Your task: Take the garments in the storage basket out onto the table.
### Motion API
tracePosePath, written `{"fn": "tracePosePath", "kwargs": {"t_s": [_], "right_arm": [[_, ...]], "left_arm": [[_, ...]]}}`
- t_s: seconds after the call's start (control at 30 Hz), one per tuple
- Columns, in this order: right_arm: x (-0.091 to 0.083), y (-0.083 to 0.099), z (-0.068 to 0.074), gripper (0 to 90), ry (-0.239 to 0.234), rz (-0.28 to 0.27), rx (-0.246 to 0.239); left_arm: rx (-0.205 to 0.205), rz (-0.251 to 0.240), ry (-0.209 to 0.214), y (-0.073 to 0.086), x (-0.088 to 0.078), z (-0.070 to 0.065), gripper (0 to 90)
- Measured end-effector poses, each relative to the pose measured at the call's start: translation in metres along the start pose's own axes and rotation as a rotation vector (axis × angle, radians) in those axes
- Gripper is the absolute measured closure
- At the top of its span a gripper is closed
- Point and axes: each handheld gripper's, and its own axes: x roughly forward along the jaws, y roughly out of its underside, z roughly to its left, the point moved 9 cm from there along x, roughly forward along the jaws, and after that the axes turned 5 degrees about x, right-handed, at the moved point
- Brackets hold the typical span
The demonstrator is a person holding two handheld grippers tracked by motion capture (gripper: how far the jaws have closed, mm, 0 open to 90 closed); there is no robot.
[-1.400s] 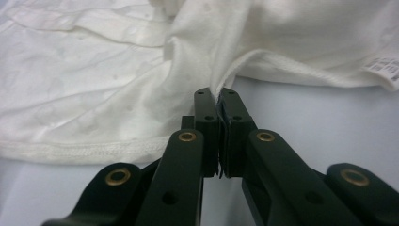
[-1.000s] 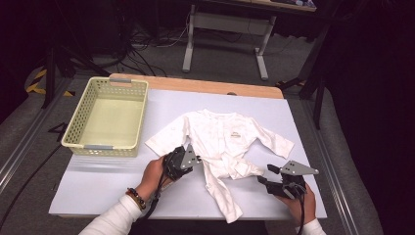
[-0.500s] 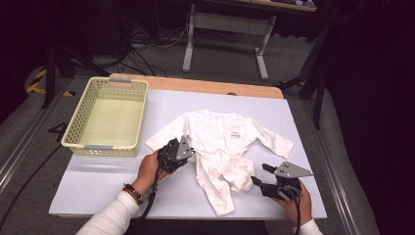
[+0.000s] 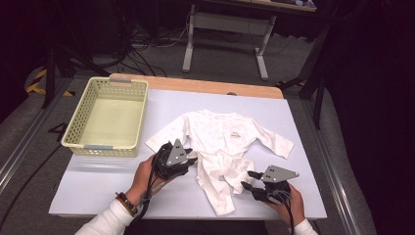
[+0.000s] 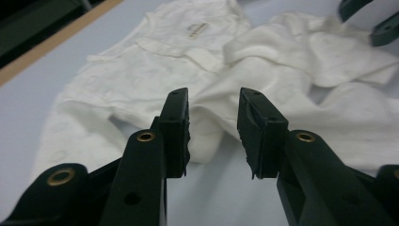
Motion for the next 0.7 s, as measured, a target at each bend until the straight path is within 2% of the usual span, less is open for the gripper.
{"fn": "tracePosePath", "kwargs": {"t_s": [0.1,0.17,0.23,0.33,0.5,0.57,0.7], "right_arm": [[0.001,0.001,0.008,48.7,-0.031,0.013,-0.021],[0.003,0.001,0.014,42.3,-0.043,0.021,-0.037],[0.007,0.002,0.017,40.1,-0.046,0.034,-0.042],[0.015,0.006,0.02,39.2,-0.035,0.063,-0.055],[0.021,0.011,0.015,51.7,0.004,0.089,-0.05],[0.02,0.011,0.012,60.9,0.013,0.087,-0.041],[0.017,0.011,0.008,73.5,0.042,0.081,-0.058]], "left_arm": [[-0.018,0.037,0.087,0.011,0.01,-0.023,62.1],[-0.026,0.057,0.108,0.016,0.017,-0.031,59.1],[-0.054,0.076,0.125,0.02,0.024,-0.034,56.1],[-0.085,0.102,0.115,0.027,0.034,-0.034,52.0],[-0.094,0.159,0.111,0.035,0.044,-0.035,47.9],[-0.094,0.167,0.111,0.035,0.047,-0.036,47.6],[-0.095,0.167,0.138,0.032,0.05,-0.038,59.4]]}}
